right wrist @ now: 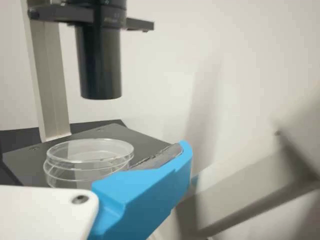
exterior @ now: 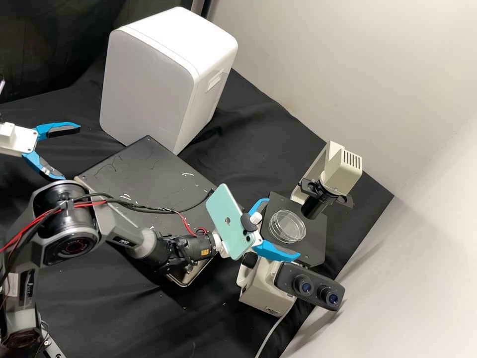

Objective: Place the petri dish on the bench

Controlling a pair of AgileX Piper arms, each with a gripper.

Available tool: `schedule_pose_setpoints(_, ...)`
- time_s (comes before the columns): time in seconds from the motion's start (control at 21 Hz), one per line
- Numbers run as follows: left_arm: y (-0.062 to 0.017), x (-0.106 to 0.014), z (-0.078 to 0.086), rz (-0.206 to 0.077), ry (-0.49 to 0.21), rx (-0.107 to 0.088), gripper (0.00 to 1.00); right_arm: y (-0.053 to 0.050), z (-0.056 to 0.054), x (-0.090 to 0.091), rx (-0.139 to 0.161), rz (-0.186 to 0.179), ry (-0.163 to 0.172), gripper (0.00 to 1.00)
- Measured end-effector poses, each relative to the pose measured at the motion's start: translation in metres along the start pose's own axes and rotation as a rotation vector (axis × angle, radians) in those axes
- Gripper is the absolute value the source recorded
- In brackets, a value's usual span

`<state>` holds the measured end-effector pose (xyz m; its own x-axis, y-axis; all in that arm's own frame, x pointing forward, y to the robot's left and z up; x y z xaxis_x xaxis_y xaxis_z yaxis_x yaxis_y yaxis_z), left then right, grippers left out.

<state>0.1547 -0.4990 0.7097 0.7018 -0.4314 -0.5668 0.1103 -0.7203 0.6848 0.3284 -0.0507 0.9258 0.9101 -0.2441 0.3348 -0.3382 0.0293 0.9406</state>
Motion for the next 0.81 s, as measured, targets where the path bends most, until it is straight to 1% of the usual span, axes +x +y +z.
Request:
schedule_pose_setpoints(0.05, -0.0005, 0.0, 0.0, -0.003, 0.0, -0.001, 1.0, -0.004, 0.0, 0.002, -0.008, -0.011, -0.004, 1.0)
schedule_pose_setpoints(0.1, -0.0013, 0.0, 0.0, -0.007, -0.002, -0.002, 1.0, -0.007, -0.001, 0.004, -0.022, -0.015, -0.005, 1.0)
schedule_pose_setpoints(0.14, -0.002, 0.001, 0.001, -0.011, -0.004, -0.001, 1.0, -0.009, -0.001, 0.006, -0.027, -0.018, -0.007, 1.0)
schedule_pose_setpoints(0.19, -0.0023, 0.001, 0.001, -0.012, -0.003, 0.01, 1.0, -0.011, -0.001, 0.008, -0.039, -0.024, -0.007, 1.0)
schedule_pose_setpoints(0.24, -0.0023, 0.001, 0.001, -0.012, -0.002, 0.015, 1.0, -0.012, -0.002, 0.011, -0.043, -0.023, -0.01, 1.0)
schedule_pose_setpoints(0.29, -0.0023, 0.001, 0.001, -0.012, -0.004, 0.015, 1.0, -0.012, -0.002, 0.013, -0.051, -0.02, -0.016, 1.0)
schedule_pose_setpoints(0.38, -0.0022, 0.001, 0.001, -0.011, 0.004, 0.011, 1.0, -0.014, -0.002, 0.017, -0.056, -0.019, -0.02, 1.0)
schedule_pose_setpoints(0.48, -0.0016, 0.002, 0.001, -0.007, 0.007, 0.011, 1.0, -0.014, -0.002, 0.019, -0.056, -0.006, -0.032, 1.0)
schedule_pose_setpoints(0.52, -0.001, 0.002, 0.0, -0.004, 0.009, 0.01, 1.0, -0.014, -0.002, 0.019, -0.055, -0.008, -0.036, 1.0)
schedule_pose_setpoints(0.62, -0.0012, 0.003, 0.0, -0.005, 0.014, 0.01, 1.0, -0.013, -0.002, 0.021, -0.071, -0.004, -0.037, 1.0)
schedule_pose_setpoints(0.67, -0.0016, 0.003, 0.0, -0.007, 0.018, 0.007, 1.0, -0.014, -0.002, 0.022, -0.069, -0.003, -0.037, 1.0)
schedule_pose_setpoints(0.71, -0.0023, 0.003, 0.0, -0.011, 0.018, 0.006, 1.0, -0.015, -0.002, 0.024, -0.068, 0.001, -0.041, 1.0)
schedule_pose_setpoints(0.81, -0.0029, 0.003, -0.001, -0.013, 0.022, 0.003, 1.0, -0.019, 0.001, 0.029, -0.08, 0.002, -0.054, 1.0)
